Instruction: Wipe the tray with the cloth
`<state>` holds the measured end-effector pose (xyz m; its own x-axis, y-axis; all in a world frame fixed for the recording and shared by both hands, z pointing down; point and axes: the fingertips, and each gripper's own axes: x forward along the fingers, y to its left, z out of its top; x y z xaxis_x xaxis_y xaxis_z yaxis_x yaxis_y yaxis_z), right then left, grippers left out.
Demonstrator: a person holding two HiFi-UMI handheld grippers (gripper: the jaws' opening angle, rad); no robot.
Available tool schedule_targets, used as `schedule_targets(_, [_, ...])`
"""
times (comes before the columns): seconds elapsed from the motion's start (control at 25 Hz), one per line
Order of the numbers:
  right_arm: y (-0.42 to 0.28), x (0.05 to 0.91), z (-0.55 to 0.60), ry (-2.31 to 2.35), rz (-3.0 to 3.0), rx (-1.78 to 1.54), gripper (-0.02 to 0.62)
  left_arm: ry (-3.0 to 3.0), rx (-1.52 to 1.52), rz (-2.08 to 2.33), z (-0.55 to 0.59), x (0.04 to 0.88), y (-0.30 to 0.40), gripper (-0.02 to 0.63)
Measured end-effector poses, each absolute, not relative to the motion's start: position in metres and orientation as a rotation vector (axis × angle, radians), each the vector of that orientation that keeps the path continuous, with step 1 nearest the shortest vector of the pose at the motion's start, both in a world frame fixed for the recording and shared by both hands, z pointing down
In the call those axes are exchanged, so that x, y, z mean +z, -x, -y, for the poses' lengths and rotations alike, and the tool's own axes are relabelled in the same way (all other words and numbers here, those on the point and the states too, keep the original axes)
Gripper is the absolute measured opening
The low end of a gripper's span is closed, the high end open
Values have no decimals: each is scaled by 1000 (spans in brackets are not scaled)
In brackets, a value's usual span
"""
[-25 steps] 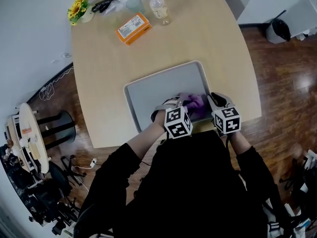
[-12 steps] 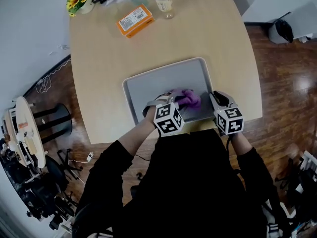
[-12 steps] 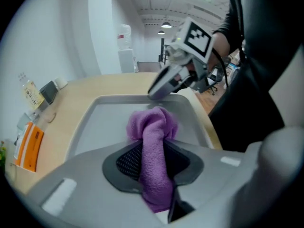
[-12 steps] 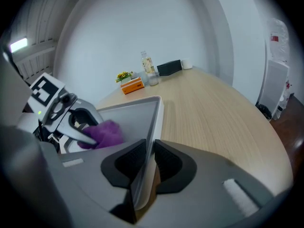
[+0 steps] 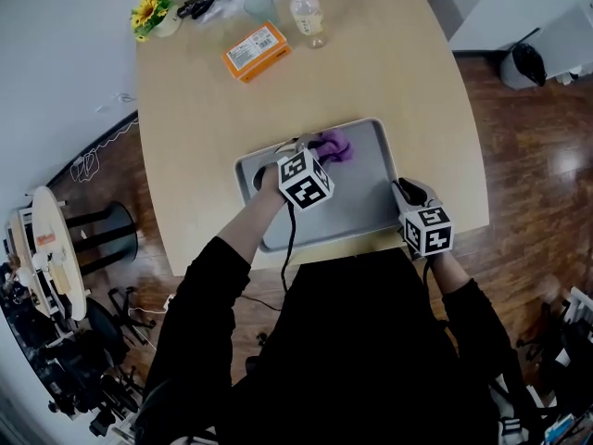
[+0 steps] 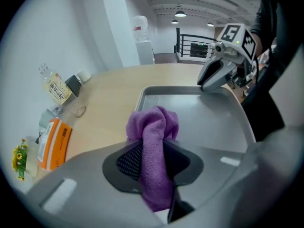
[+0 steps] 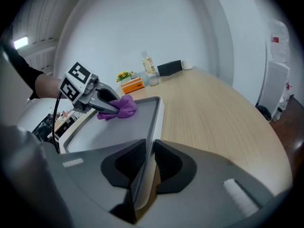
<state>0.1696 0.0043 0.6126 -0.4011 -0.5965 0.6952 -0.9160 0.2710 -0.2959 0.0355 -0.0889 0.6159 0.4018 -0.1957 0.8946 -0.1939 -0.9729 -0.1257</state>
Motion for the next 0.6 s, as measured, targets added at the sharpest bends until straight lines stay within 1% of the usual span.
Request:
schedule_targets(0.12, [-172,612,-5,-1365,2086,941,63,2728,-1641,-319,43,615,-53,83])
schedule_targets(0.36, [-173,611,-2,-1369,2063,929,61,2752,-1550,-9,-79,614,-76,83])
schedule_targets(0.48, [-172,611,-2,-1379,2056,928,61,2785,-1494,11,-99,614,-68,81])
schedule_targets(0.6, [-169,612,-1,-1383,2056,926,61,2787,-1461,42,-87,617,-51,83])
